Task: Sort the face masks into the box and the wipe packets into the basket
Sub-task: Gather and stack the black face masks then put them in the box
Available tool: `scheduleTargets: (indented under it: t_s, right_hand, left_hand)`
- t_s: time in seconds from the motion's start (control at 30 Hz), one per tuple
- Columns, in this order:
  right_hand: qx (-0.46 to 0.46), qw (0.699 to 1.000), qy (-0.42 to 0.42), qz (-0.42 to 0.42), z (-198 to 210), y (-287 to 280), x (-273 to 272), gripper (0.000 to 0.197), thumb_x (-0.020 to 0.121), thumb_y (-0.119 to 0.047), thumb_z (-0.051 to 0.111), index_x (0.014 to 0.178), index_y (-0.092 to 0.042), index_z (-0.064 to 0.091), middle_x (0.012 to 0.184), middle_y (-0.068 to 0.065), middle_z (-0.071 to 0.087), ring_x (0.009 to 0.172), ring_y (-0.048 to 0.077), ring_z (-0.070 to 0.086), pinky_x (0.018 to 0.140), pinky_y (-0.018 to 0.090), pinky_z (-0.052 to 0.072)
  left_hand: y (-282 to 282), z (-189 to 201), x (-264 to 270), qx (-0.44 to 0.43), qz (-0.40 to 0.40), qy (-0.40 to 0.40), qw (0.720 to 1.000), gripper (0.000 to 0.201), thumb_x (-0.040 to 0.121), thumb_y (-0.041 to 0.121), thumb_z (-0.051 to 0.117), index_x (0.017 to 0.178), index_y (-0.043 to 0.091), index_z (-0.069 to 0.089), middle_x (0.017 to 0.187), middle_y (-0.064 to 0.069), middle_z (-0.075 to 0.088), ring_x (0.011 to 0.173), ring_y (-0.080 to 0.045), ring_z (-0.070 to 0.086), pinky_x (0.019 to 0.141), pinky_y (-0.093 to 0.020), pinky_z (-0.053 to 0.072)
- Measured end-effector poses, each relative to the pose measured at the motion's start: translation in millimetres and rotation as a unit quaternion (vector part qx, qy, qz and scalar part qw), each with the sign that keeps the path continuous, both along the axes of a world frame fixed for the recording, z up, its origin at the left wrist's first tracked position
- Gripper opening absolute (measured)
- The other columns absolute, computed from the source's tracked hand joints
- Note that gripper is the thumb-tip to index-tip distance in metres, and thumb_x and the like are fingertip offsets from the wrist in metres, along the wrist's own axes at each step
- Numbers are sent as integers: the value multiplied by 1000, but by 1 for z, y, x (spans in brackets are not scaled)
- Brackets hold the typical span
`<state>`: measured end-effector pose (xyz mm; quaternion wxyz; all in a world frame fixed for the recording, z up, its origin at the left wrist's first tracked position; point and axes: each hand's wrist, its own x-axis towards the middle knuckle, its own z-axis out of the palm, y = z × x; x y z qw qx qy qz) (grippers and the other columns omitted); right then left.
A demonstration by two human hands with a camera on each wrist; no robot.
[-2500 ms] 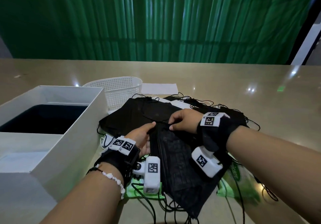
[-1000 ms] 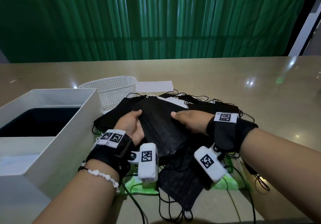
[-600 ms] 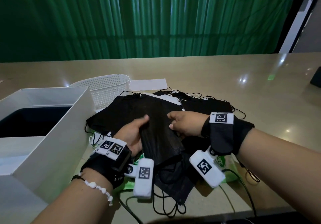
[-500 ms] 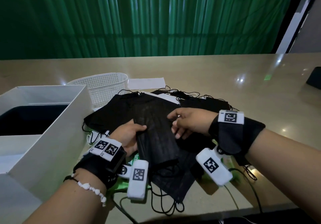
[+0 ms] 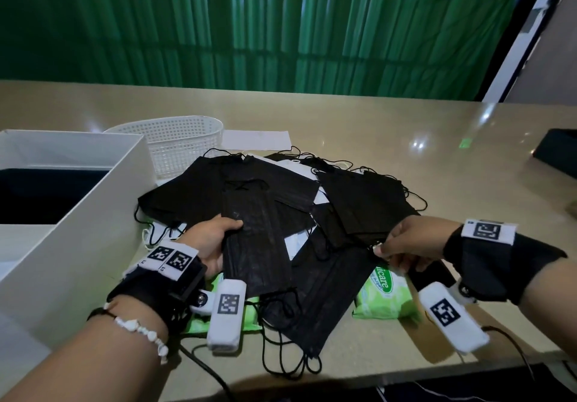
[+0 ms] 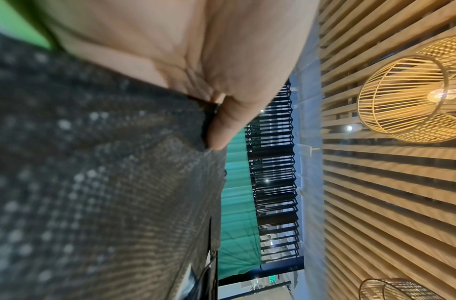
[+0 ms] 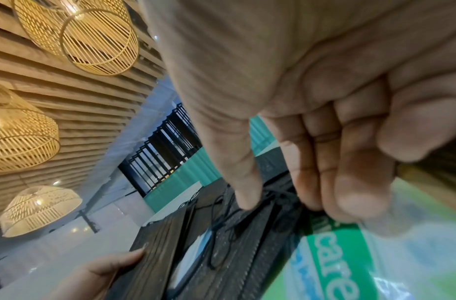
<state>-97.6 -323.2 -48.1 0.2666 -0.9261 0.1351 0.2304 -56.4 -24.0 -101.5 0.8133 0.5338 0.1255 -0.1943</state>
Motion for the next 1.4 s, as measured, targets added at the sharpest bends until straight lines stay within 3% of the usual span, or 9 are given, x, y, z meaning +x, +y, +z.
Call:
scheduleTargets:
  t_s: [0.23,0.4,0.53,0.7,0.83,0.97,1.1,1.27,1.4]
  right_hand:
    - [-41,998,-47,15,-4,14,3,28,78,-34,72,72,-13,54,66,1,65,59,13,61,47,20,46]
    - [-68,997,-14,37,-3,10,0,30,77,-40,71,64,-15,64,58,-5,65,59,9,61,56,20,44]
    - [-99,993,-58,41,-4,9,0,29,75,-43,72,69,-15,67,66,-2,64,64,11,58,71,24,47]
    - [-44,998,-32,37,-8,24,1,37,76,-46,71,67,-15,52,59,-3,48,52,11,44,51,19,36]
    - [-34,998,-37,27,-14,36,4,44,73,-51,71,87,-10,65,64,-1,55,54,11,50,47,19,39]
    - [20,999,-45,-4,-18,41,8,26,77,-33,74,85,-10,65,68,1,62,54,11,57,42,14,41]
    - [107,993,-34,-26,-16,36,11,10,77,-16,71,76,-10,63,66,5,60,57,16,56,52,21,46]
    - [254,962,-95,-15,1,35,6,27,46,-13,70,71,-11,63,74,15,61,72,28,57,68,36,44]
    - [349,923,-160,14,18,34,6,22,55,-5,65,76,-11,61,67,8,63,58,21,60,58,27,49]
  left_hand:
    - [-1,-1,-1,0,10,-2,1000,20,95,0,38,101,7,56,89,-16,63,78,-27,61,53,-38,57]
    - [-2,-2,-1,8,12,-3,1000,19,95,0,39,99,8,56,88,-16,62,76,-26,61,50,-35,58]
    - [-2,-3,0,18,17,-3,1000,18,94,1,41,96,8,57,89,-16,63,77,-26,62,53,-36,58]
    - [-2,-2,-1,37,24,-1,999,18,94,2,43,107,7,55,90,-16,63,76,-26,63,54,-38,57]
    - [-4,-1,-3,41,29,0,999,14,94,2,44,98,8,56,88,-15,62,75,-26,62,53,-37,57]
    - [-4,-1,-3,39,34,-3,999,13,94,3,45,96,8,56,85,-15,62,73,-26,62,52,-35,57]
    - [-4,-2,-2,40,33,-2,999,13,94,3,45,96,8,56,86,-15,63,73,-26,62,53,-35,57]
    - [-3,-3,-1,42,31,-2,999,18,94,3,46,109,7,55,88,-15,63,76,-26,63,54,-36,58]
    - [-3,-3,-1,43,33,0,999,28,93,3,47,121,5,52,90,-16,64,77,-26,64,59,-37,58]
